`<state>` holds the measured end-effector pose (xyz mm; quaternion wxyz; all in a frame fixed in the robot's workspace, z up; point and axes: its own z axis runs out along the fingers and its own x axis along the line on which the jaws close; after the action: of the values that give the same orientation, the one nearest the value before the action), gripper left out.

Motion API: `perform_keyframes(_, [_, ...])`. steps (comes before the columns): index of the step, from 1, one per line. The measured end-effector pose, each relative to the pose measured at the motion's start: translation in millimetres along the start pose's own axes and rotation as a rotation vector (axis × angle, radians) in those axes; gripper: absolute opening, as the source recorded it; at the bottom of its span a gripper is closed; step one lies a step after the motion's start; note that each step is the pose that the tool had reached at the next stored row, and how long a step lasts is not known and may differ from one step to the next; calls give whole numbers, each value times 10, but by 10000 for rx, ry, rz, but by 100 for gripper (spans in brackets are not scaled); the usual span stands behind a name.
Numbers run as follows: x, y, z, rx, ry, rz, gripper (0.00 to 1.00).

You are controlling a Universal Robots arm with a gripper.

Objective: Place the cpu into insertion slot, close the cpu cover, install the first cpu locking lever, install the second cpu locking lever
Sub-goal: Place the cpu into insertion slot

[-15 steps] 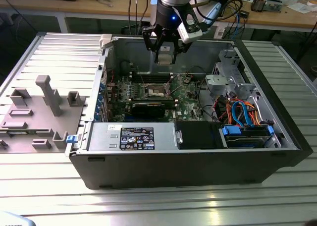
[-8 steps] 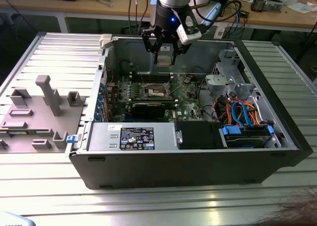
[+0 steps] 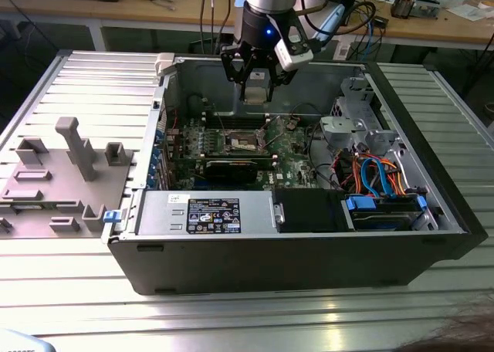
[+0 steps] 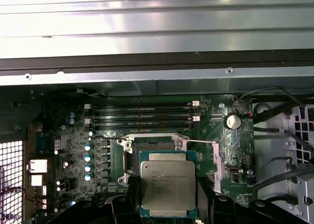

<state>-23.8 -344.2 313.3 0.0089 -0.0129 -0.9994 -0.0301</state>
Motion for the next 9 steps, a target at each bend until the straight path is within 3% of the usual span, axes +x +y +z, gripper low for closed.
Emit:
perform_keyframes(2, [17, -3, 38, 1, 0, 0, 54])
perform_keyframes(6, [17, -3, 43, 0, 0, 0, 54])
perform_keyframes(9, [17, -5, 81, 0, 0, 0, 54])
